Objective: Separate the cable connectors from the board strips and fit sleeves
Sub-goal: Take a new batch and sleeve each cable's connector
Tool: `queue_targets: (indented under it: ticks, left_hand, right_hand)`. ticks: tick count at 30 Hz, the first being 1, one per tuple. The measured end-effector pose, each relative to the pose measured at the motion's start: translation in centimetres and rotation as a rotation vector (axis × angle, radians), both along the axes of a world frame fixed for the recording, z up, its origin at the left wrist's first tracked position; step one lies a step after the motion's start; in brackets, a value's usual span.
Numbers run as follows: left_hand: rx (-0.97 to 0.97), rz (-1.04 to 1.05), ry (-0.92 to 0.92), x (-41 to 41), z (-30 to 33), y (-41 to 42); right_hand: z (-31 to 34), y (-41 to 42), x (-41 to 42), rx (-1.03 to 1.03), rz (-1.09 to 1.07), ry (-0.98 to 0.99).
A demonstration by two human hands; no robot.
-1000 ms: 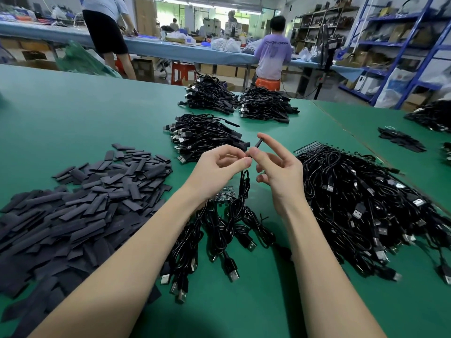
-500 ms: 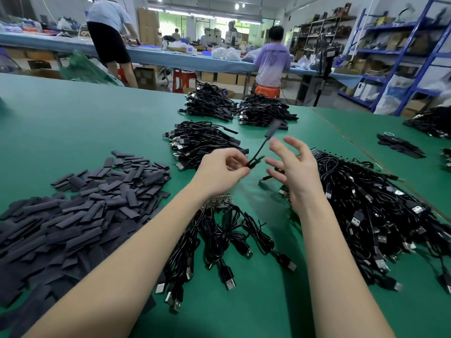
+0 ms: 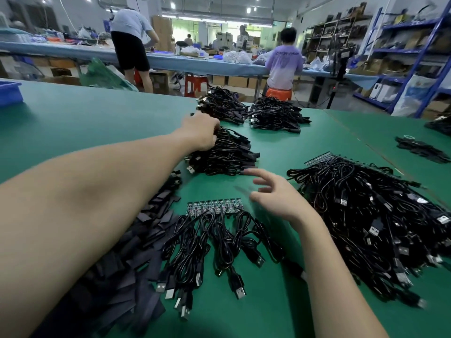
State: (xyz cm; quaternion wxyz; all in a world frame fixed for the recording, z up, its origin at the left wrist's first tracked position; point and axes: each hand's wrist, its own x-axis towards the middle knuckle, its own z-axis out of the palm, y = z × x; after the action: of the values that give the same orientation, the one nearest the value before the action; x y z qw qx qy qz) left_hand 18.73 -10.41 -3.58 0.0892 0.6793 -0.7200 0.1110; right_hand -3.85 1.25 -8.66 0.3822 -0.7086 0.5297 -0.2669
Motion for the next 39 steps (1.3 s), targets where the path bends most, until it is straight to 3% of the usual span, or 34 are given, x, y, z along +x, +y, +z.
queue_targets:
  ticks: [8, 13, 16, 20, 25, 29, 39]
  left_hand:
    - [-0.200, -0.056, 0.375, -0.3, -2.0, 4.3]
    - [-0.256, -0.049, 0.517, -1.5, -4.2, 8.9]
    - [-0.113, -0.114, 0.588, -2.2, -5.5, 10.6]
    - [0.245, -0.147, 0.428, -2.9, -6.3, 11.4]
    - [0.282, -0.225, 0.573, -2.4, -6.2, 11.8]
    - [0.224, -0.343, 0.764, -1.9, -5.0, 12.5]
    - [0.197, -0.514, 0.888, -1.8, -4.4, 12.4]
  right_hand:
    - [-0.8, -0.5, 0.6, -0.009, -0.040, 0.084]
    - [-1.6, -0.9, 0.9, -0.030, -0.062, 0.193]
    - [-1.7, -1.1, 1.1, -0.055, -0.133, 0.216]
    - [-2.0, -1.1, 1.3, -0.065, -0.195, 0.259]
    - [-1.8, -0.7, 1.4, -0.051, -0.199, 0.130]
    - [-0.7, -0.1, 1.2, -0.033, -0.097, -0.130]
    - [-0.3, 0.1, 0.8, -0.061, 0.002, -0.336]
